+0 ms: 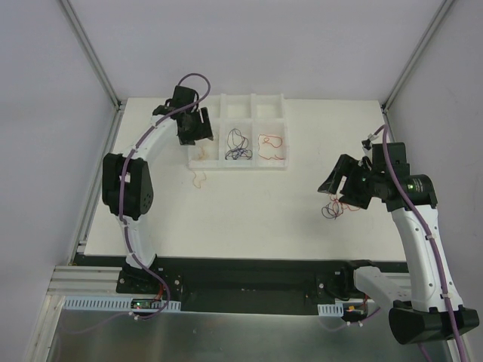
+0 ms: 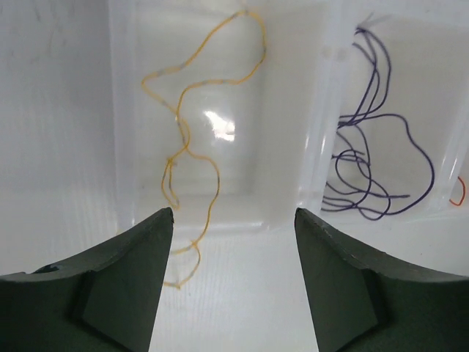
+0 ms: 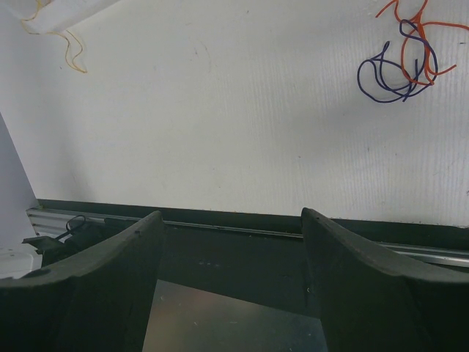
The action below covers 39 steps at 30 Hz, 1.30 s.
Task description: Untangle the cables
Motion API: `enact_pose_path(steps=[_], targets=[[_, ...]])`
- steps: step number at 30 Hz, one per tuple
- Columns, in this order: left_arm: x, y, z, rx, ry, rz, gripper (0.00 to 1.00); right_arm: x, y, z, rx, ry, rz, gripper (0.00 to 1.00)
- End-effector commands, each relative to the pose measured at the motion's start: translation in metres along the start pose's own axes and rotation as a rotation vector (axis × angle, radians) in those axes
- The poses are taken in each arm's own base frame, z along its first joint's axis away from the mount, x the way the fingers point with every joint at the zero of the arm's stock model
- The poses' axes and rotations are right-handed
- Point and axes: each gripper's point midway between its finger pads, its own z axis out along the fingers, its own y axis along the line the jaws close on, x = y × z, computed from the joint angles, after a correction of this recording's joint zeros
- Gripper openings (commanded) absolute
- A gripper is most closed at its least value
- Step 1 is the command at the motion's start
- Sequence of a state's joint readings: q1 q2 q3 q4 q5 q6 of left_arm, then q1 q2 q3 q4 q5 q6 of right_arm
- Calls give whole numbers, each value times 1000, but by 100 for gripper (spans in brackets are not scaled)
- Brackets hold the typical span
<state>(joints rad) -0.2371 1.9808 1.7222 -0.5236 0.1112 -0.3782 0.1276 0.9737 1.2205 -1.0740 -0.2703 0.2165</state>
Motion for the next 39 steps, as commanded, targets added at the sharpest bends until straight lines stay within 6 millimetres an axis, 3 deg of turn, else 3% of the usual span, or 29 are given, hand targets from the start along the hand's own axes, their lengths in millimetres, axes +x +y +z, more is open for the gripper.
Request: enact_pose_path(steps=[1,5,10,13,16,17,20,24,27,35,39], targets=[[18,-2,-56,-66,-32,-259,65,-4,2,1,-8,-11,5,77],[58,15,-68,-122,-5,-477,68,-6,2,1,-8,-14,7,77],[57,46,-66,-168,-48,-627,76,-5,3,3,-14,-3,6,77],[50,57,-49,-134,-53,-568,68,-5,3,4,-13,-1,2,77],[46,66,-33,-110,-57,-381,59,-5,4,1,-17,-9,-5,77],[47,65,-32,-100,-46,-382,57,-6,3,0,-15,-14,-6,77],[62,54,-34,-18,29,-604,52,-4,0,-2,0,-17,-10,77],[77,32,-33,18,81,-850,61,-4,2,2,-12,-11,2,77],[79,27,-29,19,88,-1009,60,-7,3,2,-15,-15,1,77],[74,58,-19,-132,-61,-1250,49,-2,2,1,-16,-15,-3,77],[70,69,-14,-182,-127,-1259,49,-3,1,0,-15,-21,-7,77]])
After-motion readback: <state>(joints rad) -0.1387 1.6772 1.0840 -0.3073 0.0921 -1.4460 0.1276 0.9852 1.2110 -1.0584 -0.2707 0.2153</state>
